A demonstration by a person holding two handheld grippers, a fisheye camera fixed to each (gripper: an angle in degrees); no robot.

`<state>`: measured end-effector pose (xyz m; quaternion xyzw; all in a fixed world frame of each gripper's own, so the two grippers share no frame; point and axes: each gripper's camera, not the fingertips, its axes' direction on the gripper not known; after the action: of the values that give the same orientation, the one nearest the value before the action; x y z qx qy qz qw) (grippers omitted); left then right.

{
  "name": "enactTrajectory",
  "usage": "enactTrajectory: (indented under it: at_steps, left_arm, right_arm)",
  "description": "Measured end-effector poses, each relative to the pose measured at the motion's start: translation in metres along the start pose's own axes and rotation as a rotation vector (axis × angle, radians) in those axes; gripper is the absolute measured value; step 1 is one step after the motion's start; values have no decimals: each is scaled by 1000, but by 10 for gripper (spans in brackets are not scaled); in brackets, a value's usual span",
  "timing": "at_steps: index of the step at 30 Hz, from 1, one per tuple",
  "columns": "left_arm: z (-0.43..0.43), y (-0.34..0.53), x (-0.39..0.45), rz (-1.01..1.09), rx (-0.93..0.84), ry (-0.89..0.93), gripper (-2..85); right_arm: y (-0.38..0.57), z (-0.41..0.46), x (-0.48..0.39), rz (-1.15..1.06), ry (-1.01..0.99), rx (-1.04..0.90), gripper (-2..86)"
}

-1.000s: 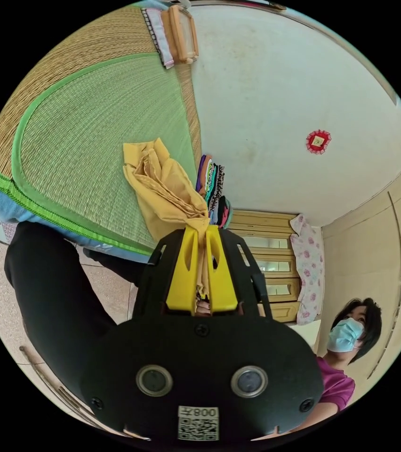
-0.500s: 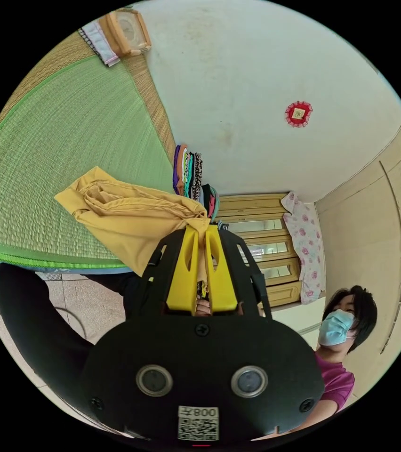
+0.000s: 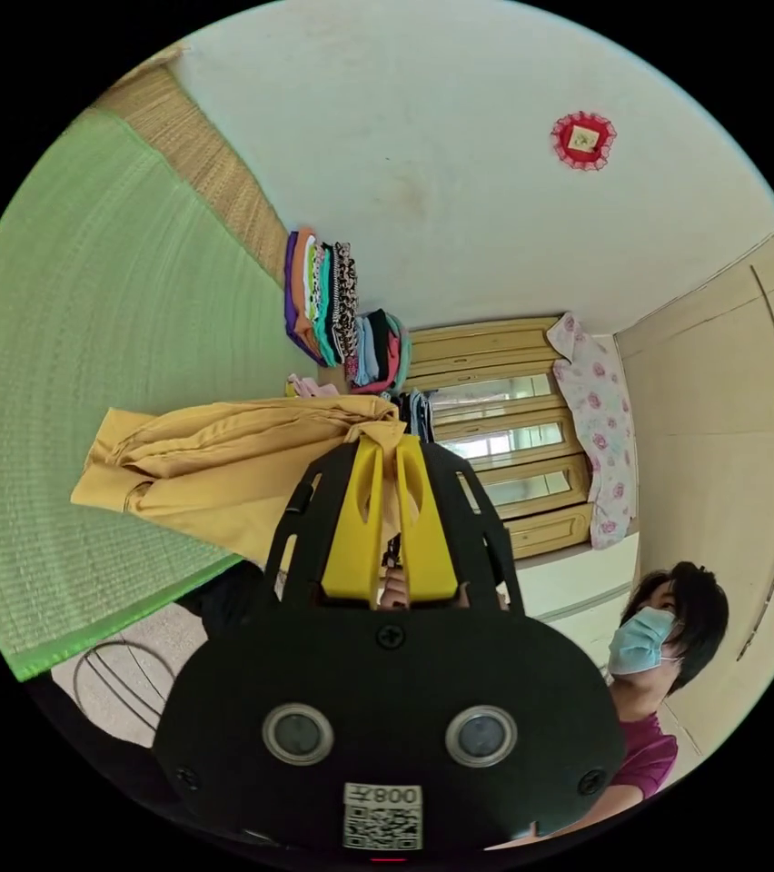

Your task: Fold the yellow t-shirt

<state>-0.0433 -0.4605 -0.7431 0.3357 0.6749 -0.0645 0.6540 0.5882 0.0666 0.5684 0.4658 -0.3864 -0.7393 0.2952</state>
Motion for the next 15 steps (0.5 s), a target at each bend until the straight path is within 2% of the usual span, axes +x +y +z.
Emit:
enactTrajectory:
  at_steps: [5,10,15]
  left_arm:
    - [149,-100,61,135,-105,87,27]
    - [334,-182,119,267,-261,186,28]
    - [475,-216,100,267,-417,153,29]
  right_arm:
    - [-75,-120,-82,-226,144,142,13]
    - [-97,-227,-149,-381,315,280,14]
    - [-70,-305,-131,-353,447,370,15]
